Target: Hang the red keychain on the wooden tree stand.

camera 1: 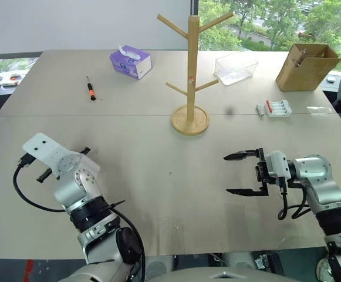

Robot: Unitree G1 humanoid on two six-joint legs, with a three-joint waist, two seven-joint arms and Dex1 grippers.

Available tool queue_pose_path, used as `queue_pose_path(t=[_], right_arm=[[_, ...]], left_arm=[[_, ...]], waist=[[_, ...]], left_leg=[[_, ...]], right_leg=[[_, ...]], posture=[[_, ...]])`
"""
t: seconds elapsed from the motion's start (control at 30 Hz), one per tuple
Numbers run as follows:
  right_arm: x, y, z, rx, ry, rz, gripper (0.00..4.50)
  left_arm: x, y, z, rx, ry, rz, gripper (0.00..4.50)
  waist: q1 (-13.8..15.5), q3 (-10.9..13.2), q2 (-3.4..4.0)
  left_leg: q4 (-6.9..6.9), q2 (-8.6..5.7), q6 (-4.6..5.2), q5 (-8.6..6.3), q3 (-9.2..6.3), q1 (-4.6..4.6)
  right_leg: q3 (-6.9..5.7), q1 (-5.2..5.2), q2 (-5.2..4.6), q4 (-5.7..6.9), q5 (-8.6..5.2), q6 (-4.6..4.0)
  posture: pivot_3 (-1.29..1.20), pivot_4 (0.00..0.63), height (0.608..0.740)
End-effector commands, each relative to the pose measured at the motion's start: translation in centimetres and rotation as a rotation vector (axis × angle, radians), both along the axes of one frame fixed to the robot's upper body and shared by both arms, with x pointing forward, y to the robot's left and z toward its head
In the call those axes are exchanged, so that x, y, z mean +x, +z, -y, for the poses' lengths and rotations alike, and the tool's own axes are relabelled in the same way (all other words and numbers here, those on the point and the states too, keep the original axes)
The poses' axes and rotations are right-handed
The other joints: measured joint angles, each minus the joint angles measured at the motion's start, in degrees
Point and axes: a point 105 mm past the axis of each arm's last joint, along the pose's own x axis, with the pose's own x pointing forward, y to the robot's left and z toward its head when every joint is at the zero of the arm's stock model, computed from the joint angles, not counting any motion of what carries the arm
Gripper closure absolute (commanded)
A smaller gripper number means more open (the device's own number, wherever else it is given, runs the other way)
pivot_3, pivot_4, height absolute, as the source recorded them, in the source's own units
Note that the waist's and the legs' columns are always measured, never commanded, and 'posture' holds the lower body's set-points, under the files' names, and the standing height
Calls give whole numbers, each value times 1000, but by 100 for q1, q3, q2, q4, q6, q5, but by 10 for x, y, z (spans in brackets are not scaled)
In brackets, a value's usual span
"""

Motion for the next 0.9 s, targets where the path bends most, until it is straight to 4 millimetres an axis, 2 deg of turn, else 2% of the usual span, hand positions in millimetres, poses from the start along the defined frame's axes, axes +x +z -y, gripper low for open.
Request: queue_pose_path(t=[0.03,0.2,0.3,0.4,0.53,0.67,0.73,0.9], right_arm=[[0,13,2,26,-2,44,0],[0,21,4,48,-6,47,0],[-4,31,8,65,-4,37,0],[-4,45,10,114,-31,9,0],[-4,88,11,236,-87,-26,0],[0,116,18,257,-155,-41,0],[3,127,21,259,-188,-45,0],[15,153,31,251,-301,-78,0]], left_arm=[[1,9,-2,19,16,34,4460],[4,17,-1,48,0,60,4460],[12,39,12,135,-94,137,4460],[22,66,34,257,-258,238,4460],[29,97,87,406,-593,367,4460],[27,127,161,526,-1027,534,4460],[23,132,183,547,-1172,579,4460],[10,139,215,610,-1392,659,4460]], waist=[[0,0,0],[0,0,-1],[4,0,-2],[3,0,-2],[1,0,-2],[11,0,-2],[10,-1,-2],[-18,2,3]], left_leg=[[0,0,0,0,0,0],[0,0,0,0,0,0],[0,0,0,0,0,-2],[0,0,0,0,0,-3],[-3,1,-1,0,1,-2],[-3,0,0,-1,0,-3],[-3,-3,2,-1,-1,-3],[-8,-1,25,-14,4,-4]], right_leg=[[0,0,0,0,0,0],[-1,0,0,0,0,0],[-1,0,-1,0,0,0],[-2,0,-4,0,0,0],[0,-1,-8,1,1,-1],[-1,-1,-16,1,0,-3],[-3,-1,-20,-1,0,-4],[9,-9,-12,-1,-1,-5]], posture=[[0,150,740],[0,150,740],[0,150,740],[0,150,740],[0,150,740],[0,150,740],[0,150,740],[0,150,740]])
